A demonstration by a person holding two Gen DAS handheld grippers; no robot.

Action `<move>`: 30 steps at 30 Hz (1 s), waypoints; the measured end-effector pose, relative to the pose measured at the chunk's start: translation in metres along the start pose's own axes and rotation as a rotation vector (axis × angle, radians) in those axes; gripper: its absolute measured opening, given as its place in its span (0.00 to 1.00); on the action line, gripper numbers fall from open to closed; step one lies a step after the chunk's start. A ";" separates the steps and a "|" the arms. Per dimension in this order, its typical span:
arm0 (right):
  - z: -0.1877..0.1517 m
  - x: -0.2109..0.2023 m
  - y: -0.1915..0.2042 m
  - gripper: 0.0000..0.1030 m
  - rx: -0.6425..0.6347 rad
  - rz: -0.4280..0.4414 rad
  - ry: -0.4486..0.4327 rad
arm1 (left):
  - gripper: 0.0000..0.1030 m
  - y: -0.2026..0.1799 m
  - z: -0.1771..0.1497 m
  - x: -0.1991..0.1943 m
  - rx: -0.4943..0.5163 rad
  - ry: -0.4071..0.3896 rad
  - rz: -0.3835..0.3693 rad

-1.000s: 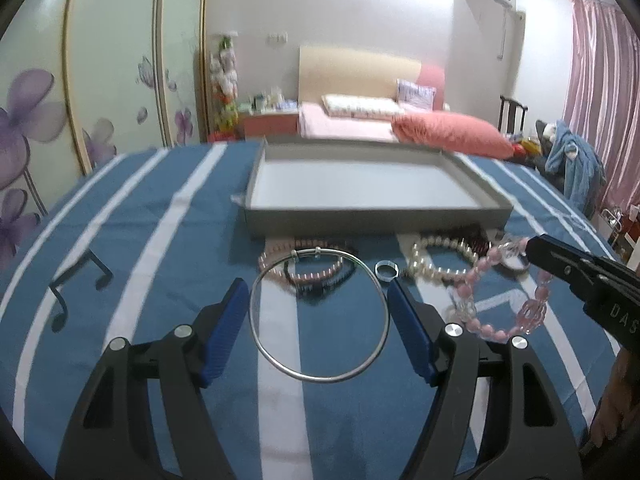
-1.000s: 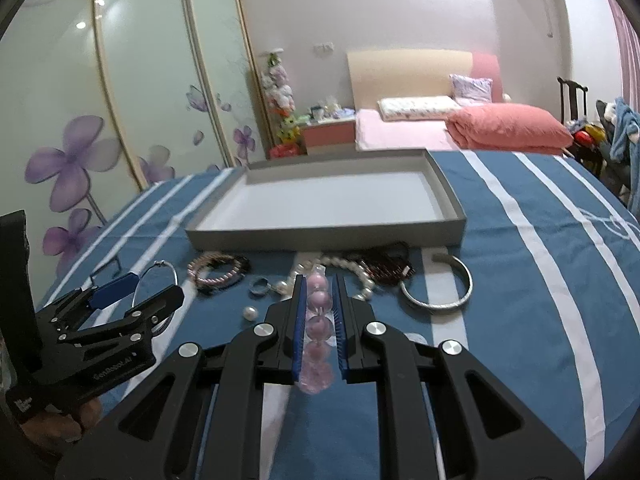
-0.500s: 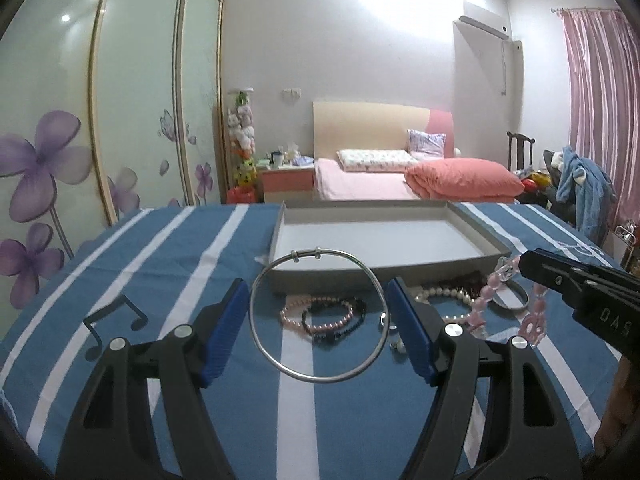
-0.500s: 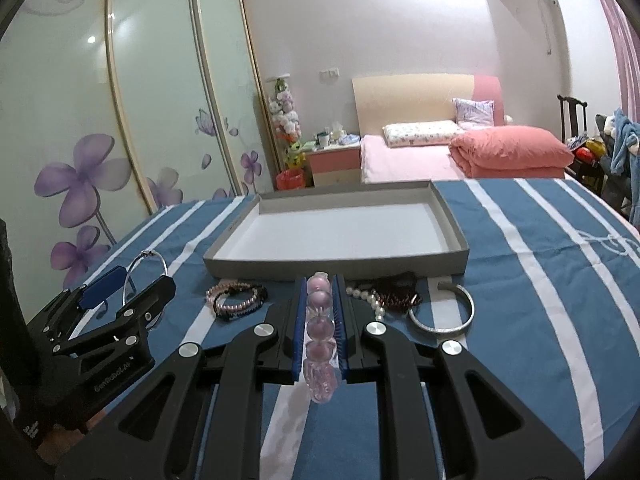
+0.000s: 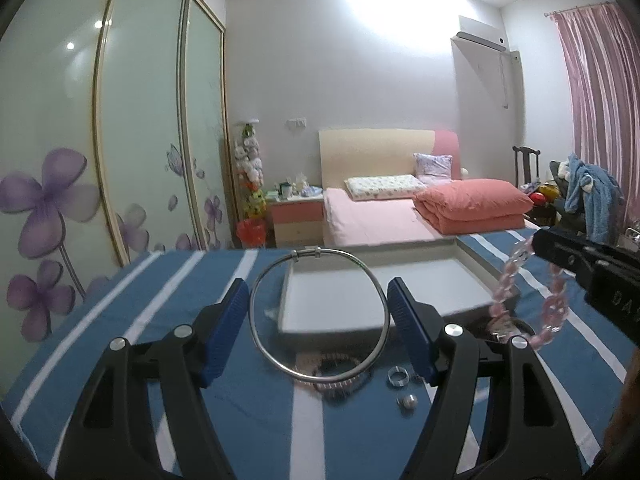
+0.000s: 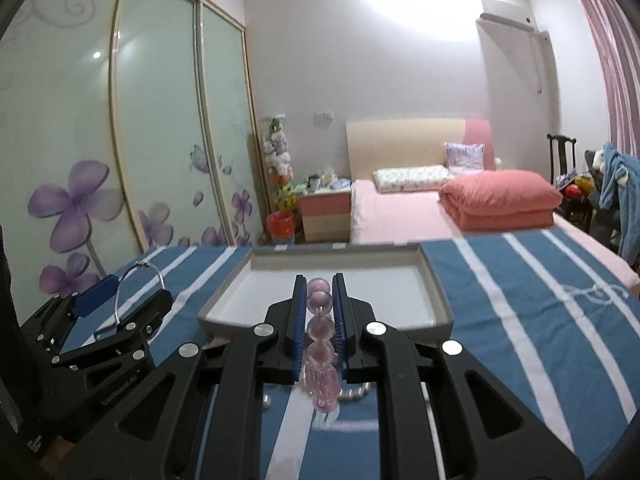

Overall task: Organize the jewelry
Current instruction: 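Carry both pieces over the grey tray and open both grippers to drop them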

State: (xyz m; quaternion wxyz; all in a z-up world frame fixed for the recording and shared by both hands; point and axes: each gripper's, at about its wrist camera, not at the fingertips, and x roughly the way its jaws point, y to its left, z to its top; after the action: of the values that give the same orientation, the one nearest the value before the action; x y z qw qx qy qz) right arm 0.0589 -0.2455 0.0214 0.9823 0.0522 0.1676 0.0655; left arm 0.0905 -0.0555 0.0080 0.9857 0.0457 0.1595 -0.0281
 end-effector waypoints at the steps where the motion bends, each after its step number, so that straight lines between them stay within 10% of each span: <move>1: 0.004 0.001 0.000 0.13 -0.001 -0.005 -0.014 | 0.68 0.000 0.005 0.003 0.002 -0.008 0.008; 14: 0.027 0.069 -0.019 0.13 0.039 -0.074 -0.032 | 0.68 -0.005 0.037 0.081 -0.034 0.002 0.046; 30: 0.012 0.175 -0.043 0.13 0.157 -0.060 0.211 | 0.68 -0.009 0.017 0.201 -0.045 0.237 -0.017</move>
State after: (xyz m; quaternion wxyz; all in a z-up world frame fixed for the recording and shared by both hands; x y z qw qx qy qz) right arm 0.2316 -0.2630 -0.0288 0.9536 0.1169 0.2760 0.0279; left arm 0.2860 -0.0741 -0.0406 0.9604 0.0250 0.2761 -0.0272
